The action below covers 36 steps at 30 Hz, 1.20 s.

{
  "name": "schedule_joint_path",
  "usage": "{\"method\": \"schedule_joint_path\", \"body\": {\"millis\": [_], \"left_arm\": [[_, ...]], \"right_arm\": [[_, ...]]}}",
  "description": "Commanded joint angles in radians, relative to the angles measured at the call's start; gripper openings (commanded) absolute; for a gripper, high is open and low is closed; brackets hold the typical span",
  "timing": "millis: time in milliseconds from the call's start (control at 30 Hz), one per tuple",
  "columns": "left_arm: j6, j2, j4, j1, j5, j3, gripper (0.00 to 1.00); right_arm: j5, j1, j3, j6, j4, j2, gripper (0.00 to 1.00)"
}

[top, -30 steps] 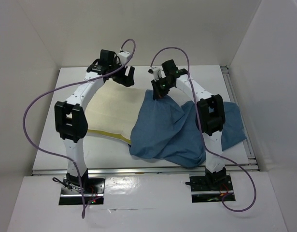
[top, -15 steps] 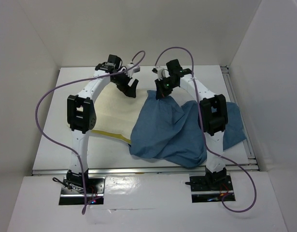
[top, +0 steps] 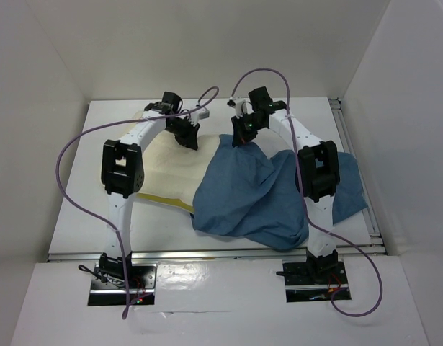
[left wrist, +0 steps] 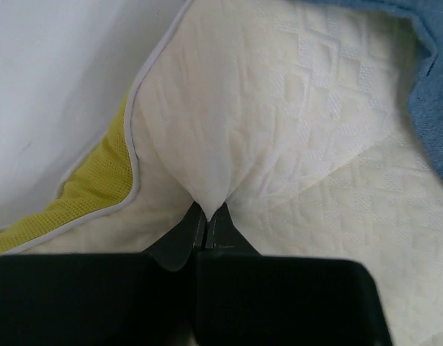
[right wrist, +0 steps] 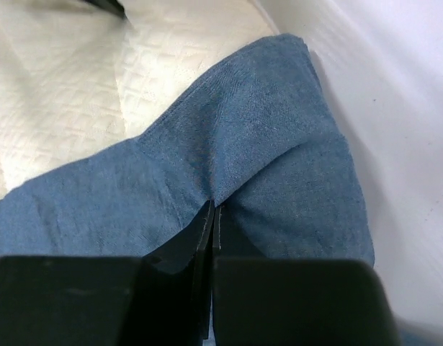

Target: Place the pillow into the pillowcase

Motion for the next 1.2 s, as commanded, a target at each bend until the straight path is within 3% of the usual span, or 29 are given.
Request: {"method": "schedule_joint_path", "body": {"millis": [0, 200, 333, 700, 1000, 1167], "left_arm": [[0.005, -0.002, -0.016, -0.019, -0.025, -0.098, 0.0], [-0.046, -0.121, 0.046, -0.05, 0.041, -0.17, 0.0], [-0.067, -0.174, 0.055, -0.059, 0.067, -0.188, 0.0], [-0.2, -0.208, 0.089, -0.11, 0.131, -0.11, 0.0], [-0.345, -0.303, 0.216, -0.119, 0.161, -0.139, 0.0], [-0.375, -0.315, 0.276, -0.105, 0.029, -0.227, 0.0]], "right_arm": [[-0.015, -0.018, 0.087, 0.036, -0.021, 0.03, 0.0], [-0.024, -0.018, 0.309, 0.116, -0.06, 0.168, 0.0], [-0.024, 0.002, 0.364, 0.137, -0.051, 0.192, 0.0], [-0.043, 0.083, 0.453, 0.186, -0.023, 0.201, 0.0], [-0.095, 0.12, 0.478, 0.239, 0.057, 0.202, 0.0], [-0.023, 0.108, 0.432, 0.217, 0.069, 0.202, 0.0]]}}
